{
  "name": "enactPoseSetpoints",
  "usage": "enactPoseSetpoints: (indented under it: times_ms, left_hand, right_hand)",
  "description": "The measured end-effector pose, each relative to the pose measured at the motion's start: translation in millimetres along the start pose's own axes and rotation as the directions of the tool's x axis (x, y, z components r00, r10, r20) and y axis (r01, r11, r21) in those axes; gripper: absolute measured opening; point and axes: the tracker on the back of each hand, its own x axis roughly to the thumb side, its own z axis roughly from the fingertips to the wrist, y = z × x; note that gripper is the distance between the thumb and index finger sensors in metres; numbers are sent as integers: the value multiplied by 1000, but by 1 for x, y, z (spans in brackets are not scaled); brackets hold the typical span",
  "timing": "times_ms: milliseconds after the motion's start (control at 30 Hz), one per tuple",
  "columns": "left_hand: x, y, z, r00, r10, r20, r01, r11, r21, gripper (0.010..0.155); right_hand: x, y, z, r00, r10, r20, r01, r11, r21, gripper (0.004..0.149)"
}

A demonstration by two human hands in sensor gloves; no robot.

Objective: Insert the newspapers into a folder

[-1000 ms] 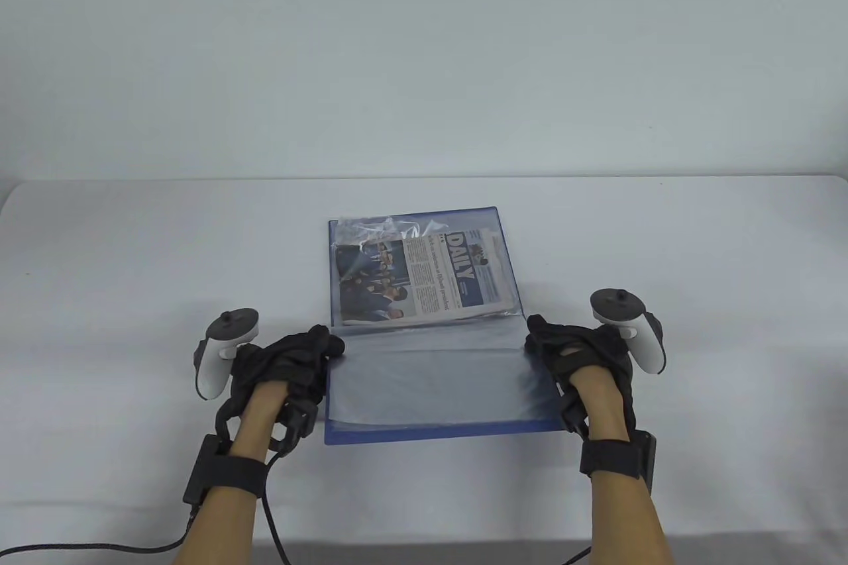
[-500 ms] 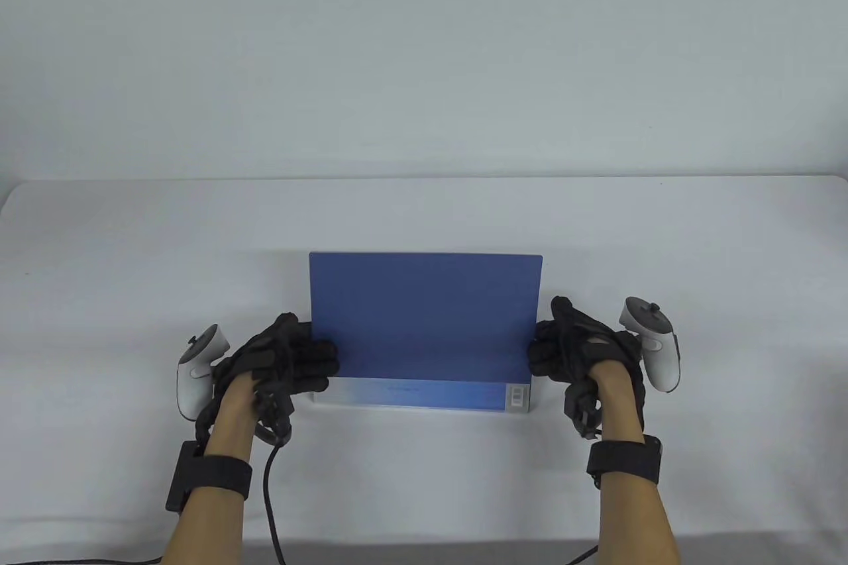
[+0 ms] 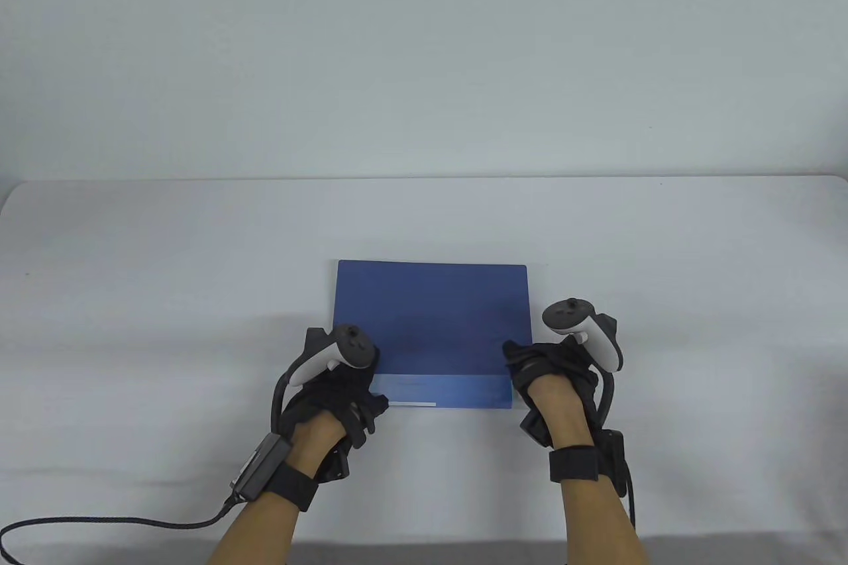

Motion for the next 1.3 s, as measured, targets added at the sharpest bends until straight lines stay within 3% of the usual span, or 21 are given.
enactPoseSetpoints:
  times_ms: [133, 200, 367, 467, 500, 567, 633, 700, 800, 867, 933, 1033, 1067, 1100, 1233, 1300]
  left_hand:
    - [-5, 0, -1, 999, -9, -40, 9, 1000, -4, 100]
    - [-7, 0, -1, 999, 3, -44, -3, 1000, -2, 104]
    - [-15, 22, 18, 996, 57, -61, -39, 966, 254, 82]
    - [-27, 37, 36, 971, 225, 77, -237, 883, 405, 71]
    - [-29, 39, 40, 964, 245, 99, -263, 860, 438, 68]
    - [-35, 45, 50, 919, 332, 213, -394, 781, 485, 65]
    - [-38, 48, 55, 827, 421, 372, -558, 693, 457, 61]
    - [-39, 48, 57, 708, 478, 520, -692, 616, 375, 59]
    - [-38, 47, 53, 474, 555, 683, -844, 509, 171, 60]
    - [-38, 44, 46, 320, 622, 715, -898, 438, 21, 65]
    - [-40, 39, 42, 240, 686, 687, -926, 375, -51, 68]
    - [-50, 38, 43, 283, 717, 637, -941, 336, 40, 73]
    - [-54, 36, 43, 319, 727, 608, -938, 333, 93, 74]
    - [-56, 34, 40, 353, 738, 575, -930, 343, 132, 76]
    - [-62, 21, 30, 435, 801, 412, -900, 368, 235, 77]
    - [-67, 19, 25, 504, 781, 369, -860, 414, 299, 76]
  right_hand:
    - [5, -10, 12, 970, -191, 151, 196, 980, -23, 69]
    - [9, -15, 18, 924, -292, 246, 301, 954, 4, 64]
    - [13, -25, 20, 671, -553, 494, 533, 823, 197, 65]
    - [1, -31, 17, 441, -684, 581, 721, 656, 224, 70]
    - [-2, -31, 16, 442, -672, 594, 733, 653, 194, 70]
    - [-6, -33, 11, 580, -559, 593, 648, 758, 81, 70]
    - [-2, -29, 4, 736, -399, 547, 455, 890, 38, 72]
    - [4, -22, -2, 784, -328, 527, 353, 934, 57, 75]
    - [14, -2, -10, 798, -316, 513, 295, 947, 125, 85]
    - [23, 10, -14, 744, -391, 542, 333, 920, 207, 91]
    - [30, 17, -16, 664, -498, 558, 392, 867, 307, 83]
    - [30, 15, -15, 699, -457, 549, 390, 888, 242, 58]
    - [32, 14, -13, 725, -405, 558, 365, 912, 188, 48]
    - [37, 13, -9, 776, -265, 573, 276, 959, 70, 42]
    - [52, 21, -2, 863, 40, 504, 68, 978, -195, 41]
    - [56, 30, -6, 881, 95, 464, 21, 971, -239, 43]
